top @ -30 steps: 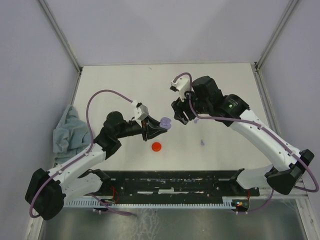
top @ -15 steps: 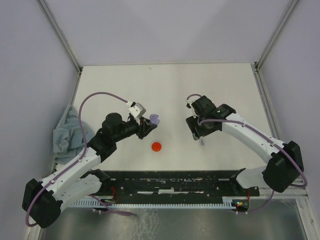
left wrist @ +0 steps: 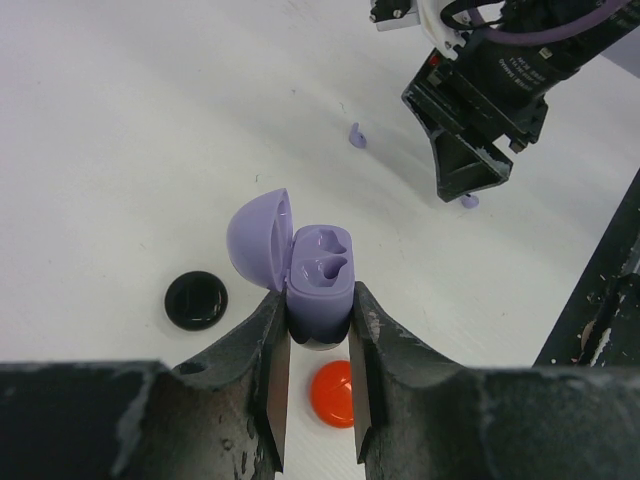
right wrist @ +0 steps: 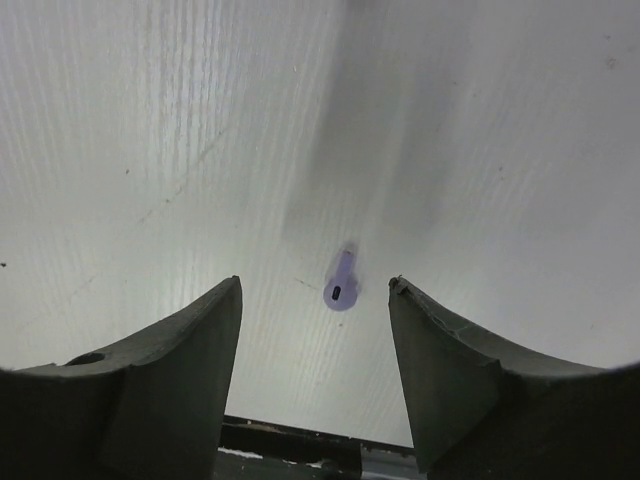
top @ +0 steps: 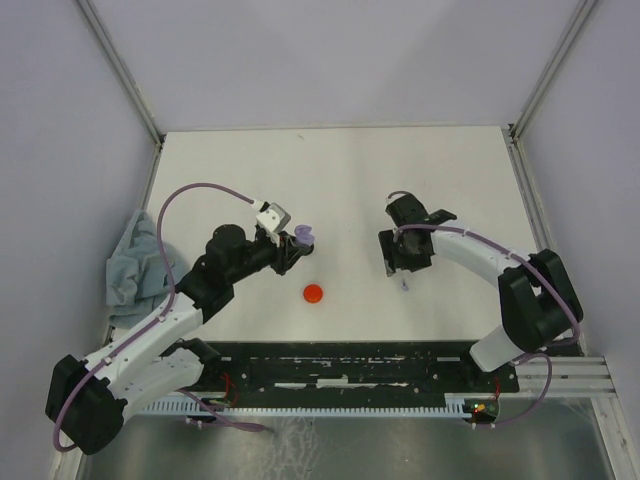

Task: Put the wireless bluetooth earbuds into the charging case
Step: Pick up the earbud from the center of the board.

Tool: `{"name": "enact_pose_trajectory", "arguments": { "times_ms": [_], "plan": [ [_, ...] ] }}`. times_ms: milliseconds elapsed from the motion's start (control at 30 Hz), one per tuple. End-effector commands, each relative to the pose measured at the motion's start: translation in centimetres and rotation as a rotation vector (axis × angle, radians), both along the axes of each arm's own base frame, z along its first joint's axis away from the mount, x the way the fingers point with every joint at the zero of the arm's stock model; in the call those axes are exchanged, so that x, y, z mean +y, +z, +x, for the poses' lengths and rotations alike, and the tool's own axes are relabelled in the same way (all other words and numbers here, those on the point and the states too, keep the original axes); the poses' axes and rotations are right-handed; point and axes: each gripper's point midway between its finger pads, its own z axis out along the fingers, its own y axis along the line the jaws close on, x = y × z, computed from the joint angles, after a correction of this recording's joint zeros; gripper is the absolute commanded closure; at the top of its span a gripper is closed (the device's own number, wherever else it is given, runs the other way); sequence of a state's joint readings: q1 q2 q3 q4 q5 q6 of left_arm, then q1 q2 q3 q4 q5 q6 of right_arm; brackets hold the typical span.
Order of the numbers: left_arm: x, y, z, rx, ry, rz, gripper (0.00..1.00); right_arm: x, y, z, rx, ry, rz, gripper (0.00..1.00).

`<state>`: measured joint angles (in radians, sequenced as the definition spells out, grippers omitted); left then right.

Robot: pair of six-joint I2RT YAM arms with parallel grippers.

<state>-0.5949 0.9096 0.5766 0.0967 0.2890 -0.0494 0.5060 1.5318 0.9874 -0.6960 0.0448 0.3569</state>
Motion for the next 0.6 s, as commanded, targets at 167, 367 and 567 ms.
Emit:
{"name": "enact_pose_trajectory", "arguments": {
  "times_ms": [167,367,567],
  "plan": [
    [-0.1,2.4,0.8,-0.089,-0.002,-0.014,0.96,1.1,-3.2,1.3,0.047,-0.073,0.057,0.31],
    [-0.2,2.4,0.7,-0.09,-0.008,-0.013,0.96,1.2,-4.2,0.1,0.102,-0.081,0.069,0.31],
    [-0.2,2.4,0.7,-0.092,-0.014,-0.014,0.97,2.2,-4.3,-1.4,0.157,-0.034,0.126,0.34]
  ]
}}
